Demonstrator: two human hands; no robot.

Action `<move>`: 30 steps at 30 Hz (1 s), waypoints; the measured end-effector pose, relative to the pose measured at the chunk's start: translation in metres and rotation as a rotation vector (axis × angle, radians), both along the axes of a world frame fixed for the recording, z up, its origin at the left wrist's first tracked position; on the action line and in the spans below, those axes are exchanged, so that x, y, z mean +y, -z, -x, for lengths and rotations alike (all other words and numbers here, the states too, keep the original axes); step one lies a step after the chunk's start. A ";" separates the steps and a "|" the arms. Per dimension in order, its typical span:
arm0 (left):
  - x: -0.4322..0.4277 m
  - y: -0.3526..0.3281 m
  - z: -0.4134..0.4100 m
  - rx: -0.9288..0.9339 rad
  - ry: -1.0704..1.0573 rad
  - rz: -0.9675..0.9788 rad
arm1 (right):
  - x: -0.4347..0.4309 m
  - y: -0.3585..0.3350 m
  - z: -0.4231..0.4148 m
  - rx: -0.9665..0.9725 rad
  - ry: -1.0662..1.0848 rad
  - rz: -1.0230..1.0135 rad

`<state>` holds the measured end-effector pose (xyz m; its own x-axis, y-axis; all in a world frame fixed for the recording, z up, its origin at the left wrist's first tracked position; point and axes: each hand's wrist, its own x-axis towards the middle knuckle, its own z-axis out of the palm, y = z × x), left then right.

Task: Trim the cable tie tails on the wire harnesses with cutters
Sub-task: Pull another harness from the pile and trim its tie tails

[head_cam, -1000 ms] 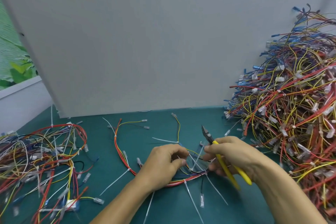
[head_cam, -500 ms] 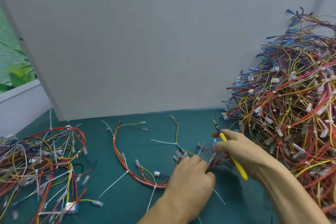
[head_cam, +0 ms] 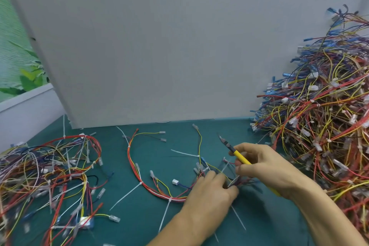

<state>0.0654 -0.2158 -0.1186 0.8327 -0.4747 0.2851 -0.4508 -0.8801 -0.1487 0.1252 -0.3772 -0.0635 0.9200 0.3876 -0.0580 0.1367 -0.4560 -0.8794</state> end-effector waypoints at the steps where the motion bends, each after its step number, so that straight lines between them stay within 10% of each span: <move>1: 0.004 0.002 0.000 0.015 0.019 0.051 | 0.001 0.000 0.001 0.016 -0.009 -0.012; 19: 0.018 0.016 0.004 0.077 0.126 0.702 | 0.007 0.004 0.016 -0.041 -0.087 0.119; 30: 0.019 0.011 0.002 0.298 -0.023 0.957 | -0.021 0.020 0.031 -0.488 -0.105 0.410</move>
<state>0.0635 -0.1963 -0.1298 0.9384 -0.1373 0.3170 -0.3357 -0.5794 0.7427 0.0940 -0.3985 -0.0837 0.8363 0.5125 0.1946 0.5391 -0.7044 -0.4617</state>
